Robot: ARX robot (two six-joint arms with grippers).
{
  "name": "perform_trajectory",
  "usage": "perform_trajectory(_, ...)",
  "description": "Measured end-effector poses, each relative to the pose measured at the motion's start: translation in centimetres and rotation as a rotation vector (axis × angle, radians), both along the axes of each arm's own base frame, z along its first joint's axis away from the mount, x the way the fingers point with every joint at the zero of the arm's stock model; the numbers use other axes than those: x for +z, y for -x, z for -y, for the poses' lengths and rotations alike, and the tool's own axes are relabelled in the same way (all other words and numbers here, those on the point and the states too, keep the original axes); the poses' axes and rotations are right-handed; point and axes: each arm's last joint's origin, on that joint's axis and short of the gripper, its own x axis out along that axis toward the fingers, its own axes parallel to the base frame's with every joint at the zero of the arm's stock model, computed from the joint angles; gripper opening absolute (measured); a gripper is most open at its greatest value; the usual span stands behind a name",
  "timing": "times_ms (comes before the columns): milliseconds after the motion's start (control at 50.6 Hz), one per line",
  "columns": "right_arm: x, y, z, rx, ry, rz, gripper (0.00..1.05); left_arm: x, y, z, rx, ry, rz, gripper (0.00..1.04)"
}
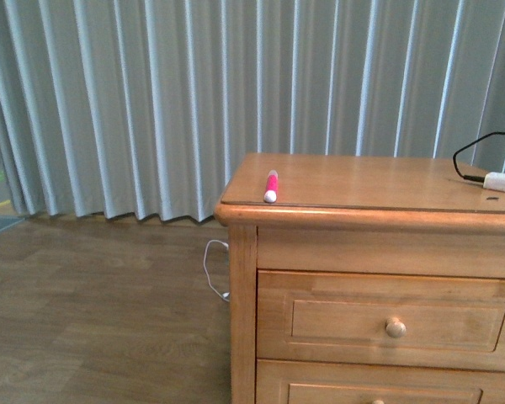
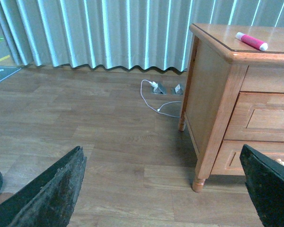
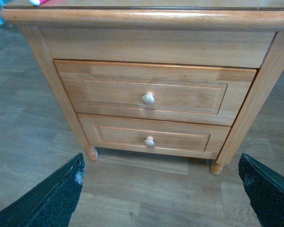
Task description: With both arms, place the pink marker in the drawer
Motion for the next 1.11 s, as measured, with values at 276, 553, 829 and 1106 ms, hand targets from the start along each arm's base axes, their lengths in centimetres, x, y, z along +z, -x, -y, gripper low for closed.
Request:
perform_trajectory(276, -2.4, -8.3, -3.3, -0.036, -0.013, -0.088, 0.96, 0.0, 0.0, 0.0, 0.0, 0.0, 0.0, 0.98)
perform_trajectory(553, -5.9, -14.3, -6.4, -0.078, -0.007, -0.166, 0.96, 0.0, 0.0, 0.0, 0.0, 0.0, 0.0, 0.98)
perform_trajectory(829, -7.5, -19.6, -8.5, -0.087, 0.006, -0.152, 0.96, 0.0, 0.0, 0.0, 0.0, 0.0, 0.0, 0.98)
perform_trajectory(1106, -9.8, -23.0, -8.4, -0.104, 0.046, -0.157, 0.96, 0.0, 0.0, 0.0, 0.0, 0.0, 0.0, 0.98)
